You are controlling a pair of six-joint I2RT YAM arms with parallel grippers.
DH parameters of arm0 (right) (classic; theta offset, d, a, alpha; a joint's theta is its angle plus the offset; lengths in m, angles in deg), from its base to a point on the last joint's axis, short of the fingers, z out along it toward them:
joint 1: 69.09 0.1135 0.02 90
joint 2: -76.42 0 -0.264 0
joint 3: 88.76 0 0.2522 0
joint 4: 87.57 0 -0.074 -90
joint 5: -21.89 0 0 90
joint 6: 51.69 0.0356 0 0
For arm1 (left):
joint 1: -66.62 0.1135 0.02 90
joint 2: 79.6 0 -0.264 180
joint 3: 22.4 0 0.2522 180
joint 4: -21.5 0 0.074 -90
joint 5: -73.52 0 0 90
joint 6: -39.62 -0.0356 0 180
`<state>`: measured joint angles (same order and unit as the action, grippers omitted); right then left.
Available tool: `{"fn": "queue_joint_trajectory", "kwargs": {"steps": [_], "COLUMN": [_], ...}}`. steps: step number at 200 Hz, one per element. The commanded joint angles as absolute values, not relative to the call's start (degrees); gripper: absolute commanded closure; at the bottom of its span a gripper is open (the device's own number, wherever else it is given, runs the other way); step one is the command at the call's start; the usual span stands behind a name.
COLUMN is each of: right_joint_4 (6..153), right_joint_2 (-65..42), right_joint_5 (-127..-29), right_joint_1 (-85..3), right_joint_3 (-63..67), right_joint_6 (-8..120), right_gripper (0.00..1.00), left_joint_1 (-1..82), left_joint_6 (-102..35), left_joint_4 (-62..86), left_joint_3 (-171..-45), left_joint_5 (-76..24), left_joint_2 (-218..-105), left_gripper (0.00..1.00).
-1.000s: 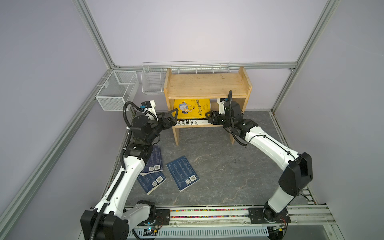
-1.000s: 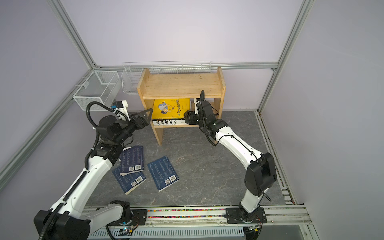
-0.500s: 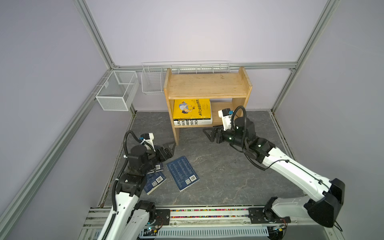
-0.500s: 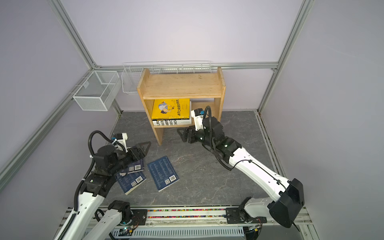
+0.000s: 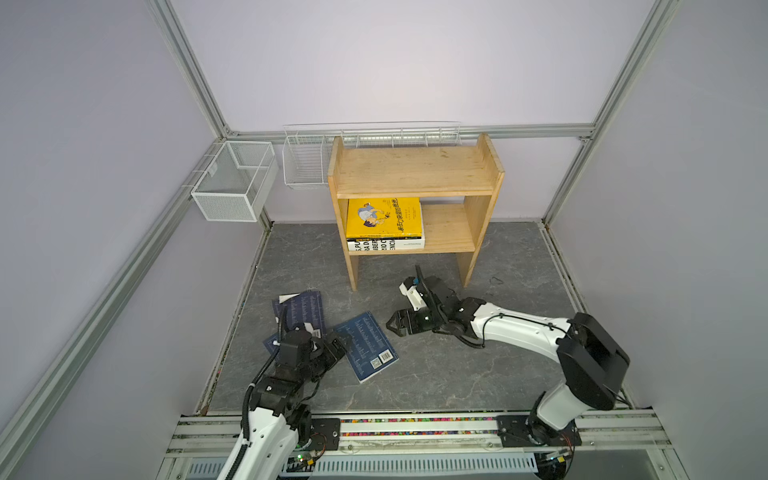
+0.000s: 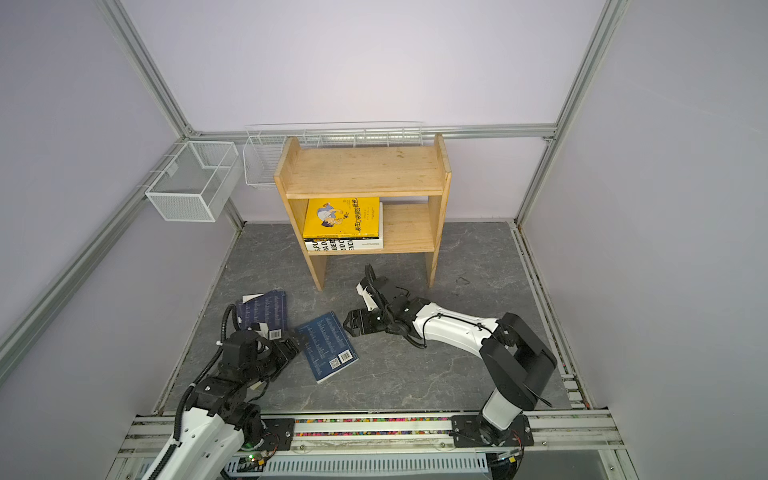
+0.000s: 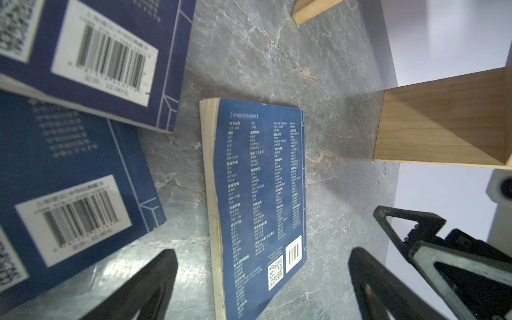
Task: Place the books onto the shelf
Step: 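Open both grippers and lower them to the dark blue books on the table, then grip the edges of the top dark blue book with both grippers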
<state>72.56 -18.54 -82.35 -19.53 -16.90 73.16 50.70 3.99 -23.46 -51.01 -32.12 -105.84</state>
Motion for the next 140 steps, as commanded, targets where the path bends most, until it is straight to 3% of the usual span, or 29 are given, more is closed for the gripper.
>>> {"fn": "queue_joint_trajectory", "kwargs": {"steps": [1, 104, 140], "right_joint_4": [74.55, 70.95, 82.48], "right_joint_2": [-22.39, -33.71, -37.09], "right_joint_5": [-86.79, -93.13, -104.97], "right_joint_1": [-19.03, -17.53, -17.64], "right_joint_3": [-15.94, -10.71, -10.82], "right_joint_6": [76.17, 78.50, 84.09], "right_gripper": [0.16, 0.20, 0.22], "left_joint_1": [48.17, 44.34, 44.30], "left_joint_6": [8.47, 11.23, 16.57], "left_joint_4": [-20.50, -9.22, 3.44], "left_joint_3": [-49.50, -48.14, -43.17], "left_joint_5": [-28.80, -26.95, -29.83], "left_joint_2": [-106.27, -121.11, -127.12], "left_gripper": [0.03, 0.04, 0.03]}}
